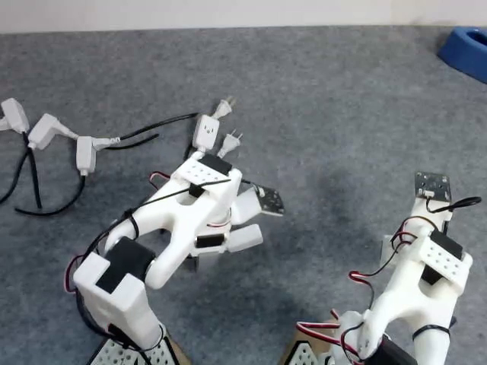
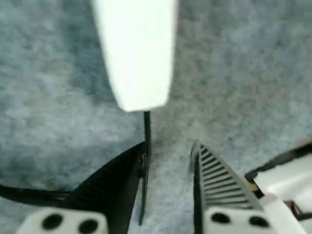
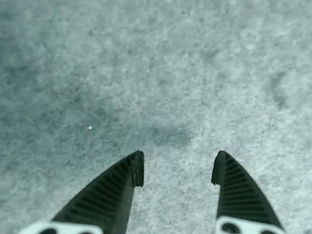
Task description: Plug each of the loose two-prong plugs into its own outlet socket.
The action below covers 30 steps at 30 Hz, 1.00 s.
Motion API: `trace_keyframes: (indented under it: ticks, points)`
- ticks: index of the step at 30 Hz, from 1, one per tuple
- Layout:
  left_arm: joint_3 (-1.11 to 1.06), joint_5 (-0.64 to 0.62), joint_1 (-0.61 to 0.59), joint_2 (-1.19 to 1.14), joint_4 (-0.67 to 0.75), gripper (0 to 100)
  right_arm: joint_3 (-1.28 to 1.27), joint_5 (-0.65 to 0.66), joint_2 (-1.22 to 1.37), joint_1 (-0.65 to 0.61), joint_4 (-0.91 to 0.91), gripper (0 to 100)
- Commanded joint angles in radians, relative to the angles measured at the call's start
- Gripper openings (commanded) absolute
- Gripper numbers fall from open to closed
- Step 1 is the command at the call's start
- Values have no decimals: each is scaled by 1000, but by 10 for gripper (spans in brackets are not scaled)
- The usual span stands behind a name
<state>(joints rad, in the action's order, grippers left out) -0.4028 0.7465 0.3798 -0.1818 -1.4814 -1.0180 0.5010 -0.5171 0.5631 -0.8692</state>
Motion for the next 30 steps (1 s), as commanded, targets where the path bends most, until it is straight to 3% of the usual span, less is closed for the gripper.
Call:
trace_keyframes:
  ticks: [1, 6, 11, 18, 24, 30]
  points:
    - [28, 41, -33, 47, -49, 139, 42, 8, -4, -8, -4, 228]
    - [159, 92, -128, 47, -61, 116, 39, 8, -4, -25, -5, 228]
    - [354, 58, -139, 35, -58, 117, 28, -25, -4, -50, -5, 228]
    - [435, -51, -18, -77, 49, 147, -12, -52, -4, -42, 44, 228]
    - [430, -60, 116, -176, 52, 161, -36, -51, -4, -28, 79, 228]
    - [430, -66, 147, -176, 46, 131, -31, -2, -2, 22, 79, 228]
